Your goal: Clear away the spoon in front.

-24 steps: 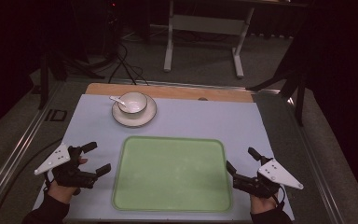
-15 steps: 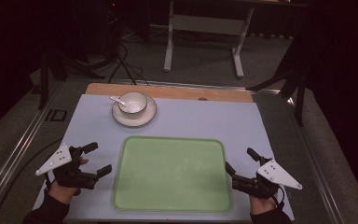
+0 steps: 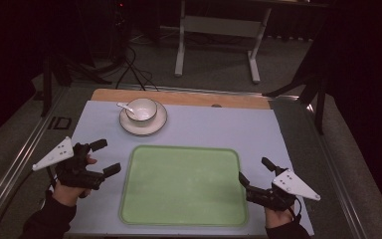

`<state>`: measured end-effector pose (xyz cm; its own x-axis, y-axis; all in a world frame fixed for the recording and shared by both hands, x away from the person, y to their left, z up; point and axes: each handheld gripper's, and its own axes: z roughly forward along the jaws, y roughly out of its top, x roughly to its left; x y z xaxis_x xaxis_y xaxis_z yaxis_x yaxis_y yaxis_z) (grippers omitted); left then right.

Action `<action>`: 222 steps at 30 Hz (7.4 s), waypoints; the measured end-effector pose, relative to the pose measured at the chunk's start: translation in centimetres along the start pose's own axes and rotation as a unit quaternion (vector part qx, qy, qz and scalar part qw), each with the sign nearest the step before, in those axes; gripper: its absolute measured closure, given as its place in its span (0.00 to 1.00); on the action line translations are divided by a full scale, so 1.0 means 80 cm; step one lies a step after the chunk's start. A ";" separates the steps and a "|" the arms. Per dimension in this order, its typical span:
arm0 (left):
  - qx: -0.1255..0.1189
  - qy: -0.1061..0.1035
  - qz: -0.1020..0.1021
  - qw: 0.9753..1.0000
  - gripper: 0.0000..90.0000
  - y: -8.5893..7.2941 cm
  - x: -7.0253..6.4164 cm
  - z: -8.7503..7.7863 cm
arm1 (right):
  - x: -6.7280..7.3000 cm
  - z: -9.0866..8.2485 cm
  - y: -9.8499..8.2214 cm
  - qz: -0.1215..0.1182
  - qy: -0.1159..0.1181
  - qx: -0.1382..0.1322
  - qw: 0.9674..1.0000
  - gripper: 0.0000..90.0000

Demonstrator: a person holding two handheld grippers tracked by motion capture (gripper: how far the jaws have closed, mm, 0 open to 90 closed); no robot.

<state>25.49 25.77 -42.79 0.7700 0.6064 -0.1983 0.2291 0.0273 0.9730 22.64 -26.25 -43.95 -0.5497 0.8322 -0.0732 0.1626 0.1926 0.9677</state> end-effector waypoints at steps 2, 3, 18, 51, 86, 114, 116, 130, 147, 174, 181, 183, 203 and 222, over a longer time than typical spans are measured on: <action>-0.001 0.005 -0.009 1.000 0.00 0.007 0.007 0.006 | 0.001 -0.001 0.000 -0.001 -0.001 -0.002 1.000 0.14; 0.004 0.010 -0.012 1.000 0.00 0.010 0.012 0.010 | 0.001 -0.001 0.001 -0.001 -0.001 -0.002 1.000 0.14; 0.010 0.096 -0.092 0.991 0.04 0.016 0.084 0.059 | 0.003 -0.002 0.002 -0.001 0.003 -0.007 1.000 0.14; 0.052 0.195 -0.277 0.939 0.38 -0.027 0.222 0.130 | 0.002 0.002 -0.001 0.003 0.015 0.002 1.000 0.14; 0.011 0.203 -0.302 0.931 0.84 -0.034 0.261 0.162 | -0.005 0.006 -0.006 0.017 0.020 0.015 1.000 0.14; 0.032 0.178 -0.212 0.960 0.95 0.037 0.214 0.161 | -0.006 0.002 -0.004 0.019 0.023 0.001 1.000 0.14; 0.032 0.177 -0.210 0.961 0.95 0.042 0.212 0.158 | -0.006 0.001 -0.004 0.018 0.022 0.000 1.000 0.14; 0.062 0.134 -0.180 0.972 0.95 0.088 0.168 0.133 | -0.004 0.002 -0.003 0.014 0.019 0.002 1.000 0.14; 0.118 0.058 -0.142 0.981 0.95 0.119 0.104 0.094 | -0.002 0.005 -0.003 0.012 0.022 0.006 1.000 0.14; 0.228 -0.054 -0.119 0.965 0.95 0.057 0.035 0.088 | -0.003 0.006 -0.004 0.021 0.025 0.009 0.999 0.14; 0.280 -0.069 -0.109 0.951 0.95 0.034 0.026 0.097 | -0.004 0.007 -0.004 0.023 0.025 0.010 0.999 0.14; 0.294 -0.078 -0.110 0.946 0.95 0.027 0.025 0.100 | -0.004 0.007 -0.005 0.023 0.026 0.010 0.999 0.14; 0.358 -0.151 -0.123 0.913 0.95 -0.019 0.016 0.121 | -0.005 0.008 -0.005 0.024 0.029 0.014 0.999 0.14; 0.293 -0.107 -0.117 0.943 0.84 -0.056 0.043 0.119 | -0.004 0.011 -0.006 0.026 0.041 0.022 0.999 0.15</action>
<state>32.75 20.17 -48.93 0.7455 0.4629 -0.4795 0.6492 -0.3415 0.6796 23.47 -26.14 -44.63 -0.6040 0.7970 -0.0022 0.2273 0.1749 0.9580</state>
